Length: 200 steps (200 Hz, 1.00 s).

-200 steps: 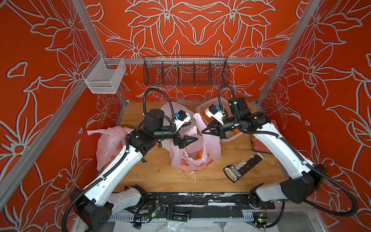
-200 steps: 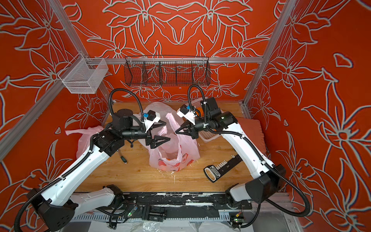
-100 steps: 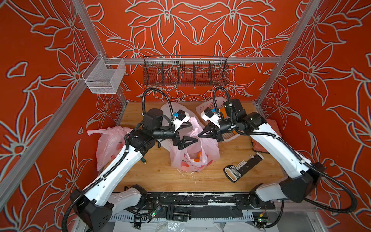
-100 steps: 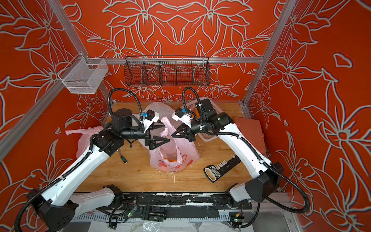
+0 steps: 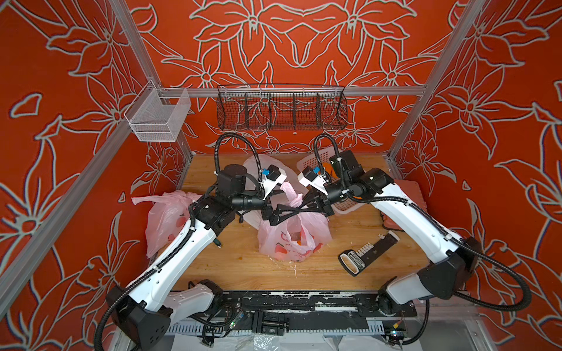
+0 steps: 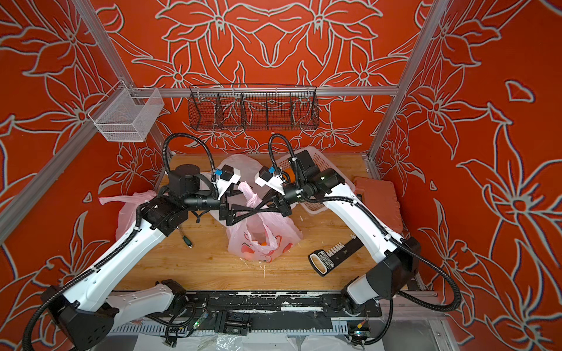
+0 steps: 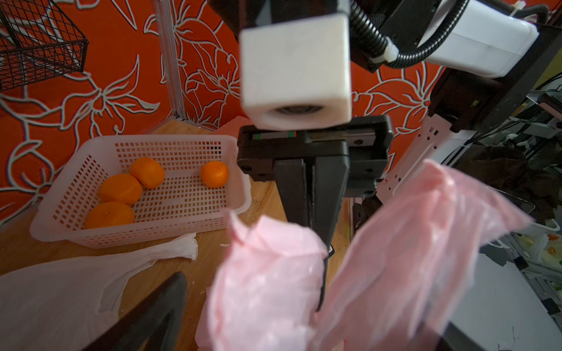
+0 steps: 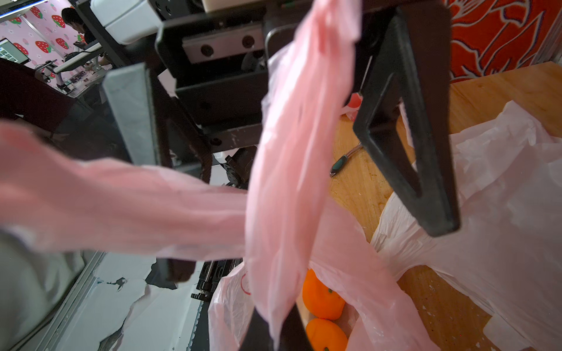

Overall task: Place the oranges into plastic bags & tie knots
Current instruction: Tie the plastic bag at the center of the board.

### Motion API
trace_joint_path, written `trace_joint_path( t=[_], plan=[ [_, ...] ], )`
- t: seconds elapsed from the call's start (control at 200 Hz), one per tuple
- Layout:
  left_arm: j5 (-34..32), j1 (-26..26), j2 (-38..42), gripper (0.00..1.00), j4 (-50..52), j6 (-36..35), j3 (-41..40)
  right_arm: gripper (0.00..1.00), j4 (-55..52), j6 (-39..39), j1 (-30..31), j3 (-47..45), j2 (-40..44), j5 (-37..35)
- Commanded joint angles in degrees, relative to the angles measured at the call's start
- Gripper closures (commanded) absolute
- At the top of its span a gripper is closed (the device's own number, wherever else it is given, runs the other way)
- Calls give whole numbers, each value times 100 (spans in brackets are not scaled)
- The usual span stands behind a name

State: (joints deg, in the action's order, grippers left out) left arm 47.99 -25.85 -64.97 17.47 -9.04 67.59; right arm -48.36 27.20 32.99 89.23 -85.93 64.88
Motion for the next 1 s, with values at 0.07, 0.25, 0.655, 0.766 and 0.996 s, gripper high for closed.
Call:
trace_joint_path(
  t=[0.07,0.25,0.655,0.766,0.996],
  plan=[
    [211,36,-6,2,-284,99,-44,100,-376,475,56,197,-55,376],
    [359,36,-94,8,-370,148,1,100,-444,520,85,248,-89,378],
    [532,35,-115,85,-315,-37,16,100,72,14,86,163,7,-145],
    [488,36,-110,100,-318,-41,4,88,528,-310,88,-55,272,-349],
    [312,31,-121,100,-350,-3,-36,39,2717,-1896,89,-1210,1375,-1397]
  ],
)
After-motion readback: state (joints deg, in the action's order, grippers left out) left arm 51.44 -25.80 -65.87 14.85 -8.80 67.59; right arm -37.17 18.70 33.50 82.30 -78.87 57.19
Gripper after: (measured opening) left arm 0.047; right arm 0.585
